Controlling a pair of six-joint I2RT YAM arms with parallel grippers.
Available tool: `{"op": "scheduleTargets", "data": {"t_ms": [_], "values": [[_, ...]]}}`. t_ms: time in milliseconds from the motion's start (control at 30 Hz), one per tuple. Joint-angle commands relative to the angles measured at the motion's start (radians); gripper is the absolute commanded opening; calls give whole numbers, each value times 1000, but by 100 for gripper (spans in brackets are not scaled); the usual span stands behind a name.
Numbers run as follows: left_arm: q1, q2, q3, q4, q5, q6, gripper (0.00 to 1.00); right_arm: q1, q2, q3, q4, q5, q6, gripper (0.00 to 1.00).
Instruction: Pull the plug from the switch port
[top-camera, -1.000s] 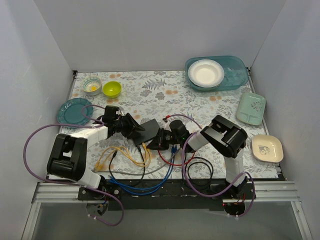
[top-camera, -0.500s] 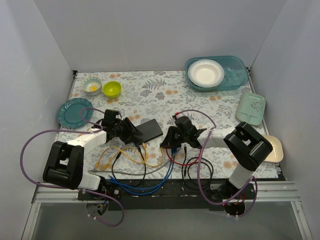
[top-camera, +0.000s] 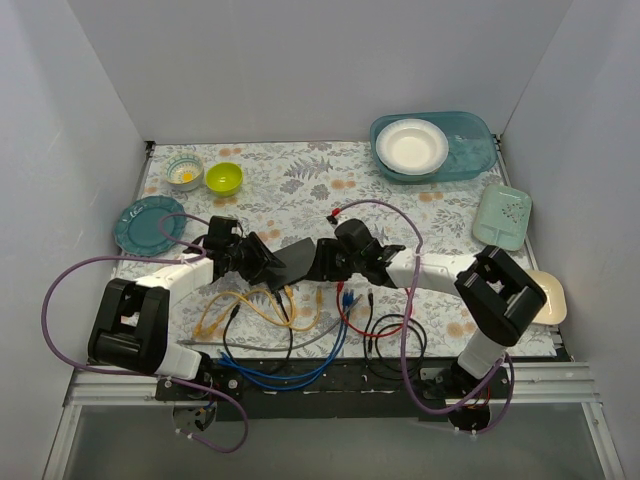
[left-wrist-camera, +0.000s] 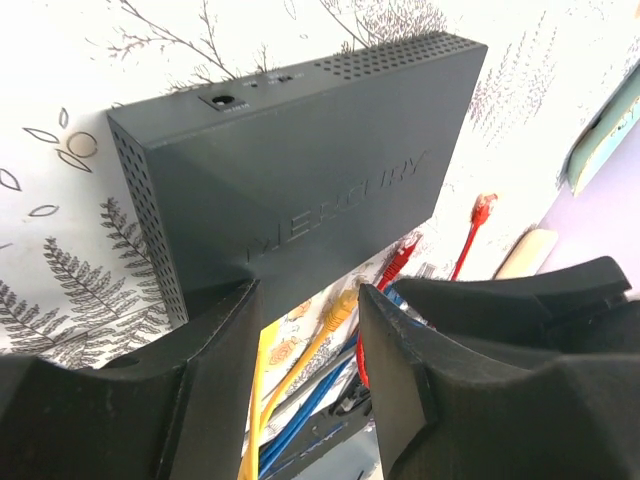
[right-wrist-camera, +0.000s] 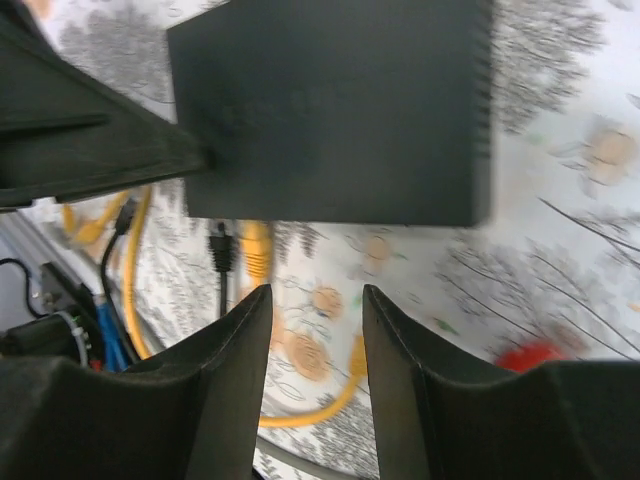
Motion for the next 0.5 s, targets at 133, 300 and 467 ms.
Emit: {"op": "scheduleTargets", "data": {"t_ms": [133, 300, 467], "values": [[18, 20, 22, -6, -18, 12, 44, 37, 177, 41, 149, -167, 83, 48], [20, 24, 18, -3, -12, 14, 44, 37, 221, -1, 282, -228, 175, 48], [24, 36, 13, -4, -3, 15, 43, 39, 277, 2, 371, -252, 257, 49]]}}
